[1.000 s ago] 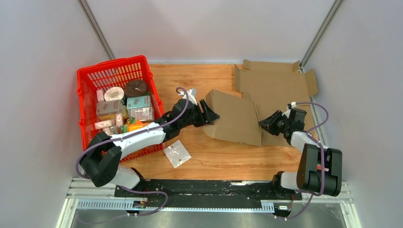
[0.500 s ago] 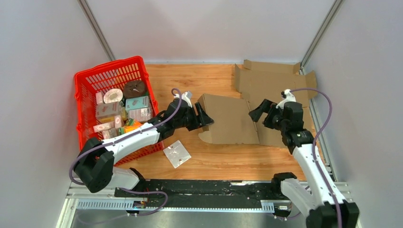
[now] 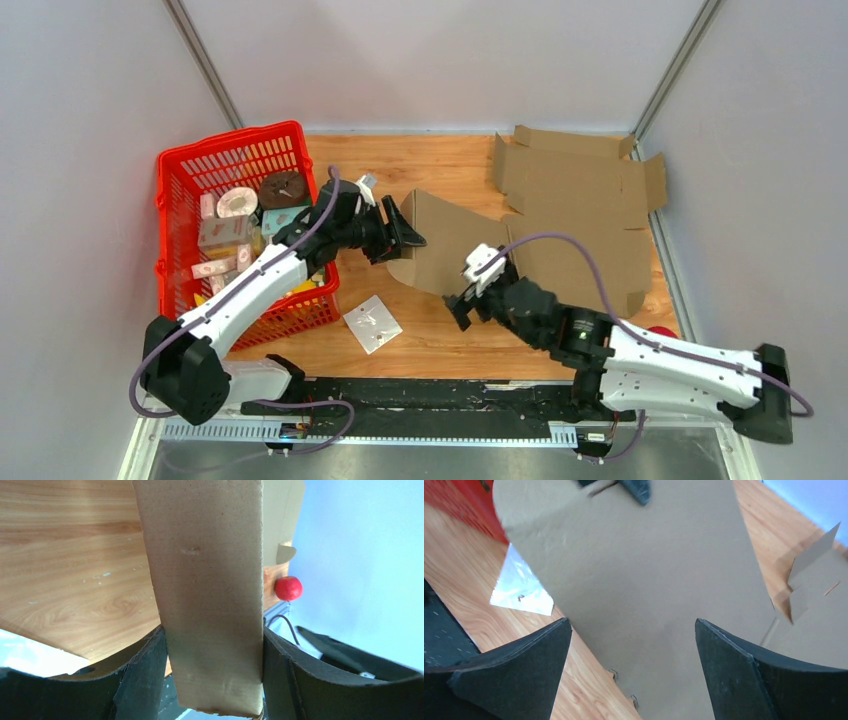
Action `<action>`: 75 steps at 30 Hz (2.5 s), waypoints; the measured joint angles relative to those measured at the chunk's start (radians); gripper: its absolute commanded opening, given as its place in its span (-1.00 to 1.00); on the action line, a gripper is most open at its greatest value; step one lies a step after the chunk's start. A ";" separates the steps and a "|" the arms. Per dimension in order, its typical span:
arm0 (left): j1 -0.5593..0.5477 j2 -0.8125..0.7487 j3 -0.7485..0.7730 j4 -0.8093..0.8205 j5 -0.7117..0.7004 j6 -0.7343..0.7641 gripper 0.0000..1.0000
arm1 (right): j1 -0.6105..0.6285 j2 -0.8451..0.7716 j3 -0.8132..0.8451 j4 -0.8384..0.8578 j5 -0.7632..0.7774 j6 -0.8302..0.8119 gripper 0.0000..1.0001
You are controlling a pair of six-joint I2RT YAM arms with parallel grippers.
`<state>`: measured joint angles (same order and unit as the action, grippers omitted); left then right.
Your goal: Fold the paper box
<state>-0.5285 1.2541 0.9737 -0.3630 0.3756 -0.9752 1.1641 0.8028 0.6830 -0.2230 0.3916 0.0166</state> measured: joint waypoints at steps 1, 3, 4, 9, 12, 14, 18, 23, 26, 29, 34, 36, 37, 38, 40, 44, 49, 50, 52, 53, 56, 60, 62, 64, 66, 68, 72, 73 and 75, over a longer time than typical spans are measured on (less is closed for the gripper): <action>0.010 -0.004 0.012 -0.017 0.019 -0.001 -0.38 | 0.049 0.038 -0.005 0.029 0.055 -0.040 1.00; 0.023 -0.013 0.030 -0.042 0.053 -0.008 -0.38 | 0.113 0.097 -0.014 0.069 0.131 -0.108 1.00; 0.031 -0.018 0.039 -0.053 0.070 -0.011 -0.38 | 0.133 0.124 -0.015 0.087 0.160 -0.137 1.00; 0.062 -0.044 0.062 -0.090 0.141 -0.047 -0.38 | 0.202 0.288 -0.015 0.256 0.369 -0.300 1.00; 0.074 -0.048 0.063 -0.094 0.166 -0.069 -0.38 | 0.237 0.410 -0.020 0.438 0.523 -0.451 1.00; 0.080 -0.048 0.063 -0.099 0.179 -0.078 -0.39 | 0.250 0.493 -0.037 0.605 0.615 -0.577 0.97; 0.086 -0.049 0.063 -0.113 0.202 -0.086 -0.36 | 0.272 0.640 -0.096 0.976 0.732 -0.863 0.76; 0.100 -0.063 0.051 -0.116 0.225 -0.095 -0.09 | 0.298 0.720 -0.130 1.295 0.804 -1.101 0.42; 0.105 -0.093 0.042 -0.107 0.243 -0.100 0.19 | 0.306 0.726 -0.142 1.374 0.804 -1.172 0.25; 0.105 -0.120 0.040 -0.119 0.245 -0.084 0.44 | 0.307 0.720 -0.156 1.406 0.791 -1.191 0.12; 0.106 -0.172 0.040 -0.148 0.223 -0.014 0.57 | 0.307 0.603 -0.188 1.253 0.733 -1.095 0.06; 0.116 -0.199 0.057 -0.178 0.171 0.040 0.58 | 0.303 0.532 -0.197 1.118 0.723 -1.002 0.02; 0.120 -0.214 0.076 -0.205 0.128 0.074 0.58 | 0.298 0.494 -0.196 1.038 0.722 -0.940 0.01; 0.124 -0.231 0.093 -0.230 0.081 0.105 0.59 | 0.290 0.452 -0.196 0.967 0.726 -0.878 0.01; 0.132 -0.270 0.127 -0.268 0.001 0.157 0.59 | 0.277 0.383 -0.196 0.866 0.734 -0.772 0.03; 0.137 -0.323 0.238 -0.336 -0.140 0.264 0.54 | 0.243 0.276 -0.149 0.533 0.702 -0.528 0.08; 0.137 -0.404 0.253 -0.301 -0.195 0.399 0.42 | 0.109 0.272 0.120 0.001 0.420 -0.220 0.10; 0.137 -0.418 0.240 -0.281 -0.182 0.422 0.40 | 0.067 0.277 0.183 -0.092 0.336 -0.173 0.11; 0.137 -0.442 0.196 -0.231 -0.144 0.447 0.34 | -0.019 0.305 0.306 -0.256 0.185 -0.090 0.15; 0.136 -0.449 0.171 -0.208 -0.125 0.454 0.32 | -0.054 0.323 0.362 -0.329 0.112 -0.059 0.15; 0.135 -0.452 0.058 -0.111 -0.062 0.462 0.29 | -0.114 0.391 0.488 -0.523 -0.053 0.019 0.22; 0.095 -0.434 -0.095 -0.015 -0.042 0.479 0.23 | -0.133 0.475 0.552 -0.695 -0.220 0.066 0.25; 0.052 -0.423 -0.142 0.018 -0.045 0.507 0.23 | -0.145 0.501 0.553 -0.753 -0.271 0.072 0.24; 0.007 -0.410 -0.158 0.042 -0.051 0.544 0.24 | -0.166 0.512 0.552 -0.784 -0.297 0.072 0.26; -0.045 -0.389 -0.159 0.071 -0.070 0.594 0.28 | -0.189 0.514 0.544 -0.790 -0.315 0.070 0.30; -0.087 -0.372 -0.159 0.095 -0.087 0.645 0.29 | -0.203 0.514 0.542 -0.789 -0.326 0.068 0.35; -0.147 -0.336 -0.170 0.160 -0.113 0.747 0.29 | -0.209 0.514 0.539 -0.783 -0.343 0.062 0.39; -0.157 -0.328 -0.181 0.193 -0.121 0.772 0.30 | -0.211 0.515 0.534 -0.775 -0.350 0.060 0.39; -0.166 -0.318 -0.206 0.252 -0.132 0.809 0.29 | -0.212 0.518 0.524 -0.764 -0.359 0.056 0.39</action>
<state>-0.6945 0.9360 0.7673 -0.1112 0.2440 -0.1661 0.9516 1.3205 1.2068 -0.9871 0.0330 0.0727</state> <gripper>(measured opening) 0.647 0.692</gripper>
